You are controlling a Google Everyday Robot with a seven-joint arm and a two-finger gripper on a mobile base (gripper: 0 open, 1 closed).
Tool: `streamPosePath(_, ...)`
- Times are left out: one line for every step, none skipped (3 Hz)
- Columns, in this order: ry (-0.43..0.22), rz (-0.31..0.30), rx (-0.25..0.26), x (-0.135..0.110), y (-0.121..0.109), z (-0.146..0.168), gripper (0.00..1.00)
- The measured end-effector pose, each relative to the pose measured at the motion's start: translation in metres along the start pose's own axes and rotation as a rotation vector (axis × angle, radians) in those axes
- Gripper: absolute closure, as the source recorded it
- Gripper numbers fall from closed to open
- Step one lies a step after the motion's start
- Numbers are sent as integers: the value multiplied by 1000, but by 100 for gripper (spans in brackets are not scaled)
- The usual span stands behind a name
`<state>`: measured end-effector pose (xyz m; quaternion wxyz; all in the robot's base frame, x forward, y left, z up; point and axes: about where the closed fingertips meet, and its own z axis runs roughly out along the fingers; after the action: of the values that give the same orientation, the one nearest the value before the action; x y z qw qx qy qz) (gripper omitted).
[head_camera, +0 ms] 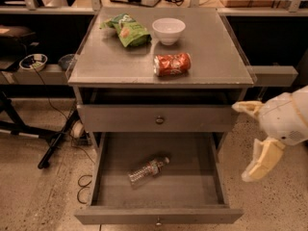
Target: Pick water bottle from middle drawer and place on counter
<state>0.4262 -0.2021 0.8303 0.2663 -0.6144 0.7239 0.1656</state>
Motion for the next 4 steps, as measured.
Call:
streamPosePath(-50,-2,-68,16,-9,38,0)
streamPosePath(-62,-5,-82,23,-18,58,0)
streamPosePath(-41,13,-15,26,-32,78,0)
streamPosePath(-48,16,-19,27,-31,80,0)
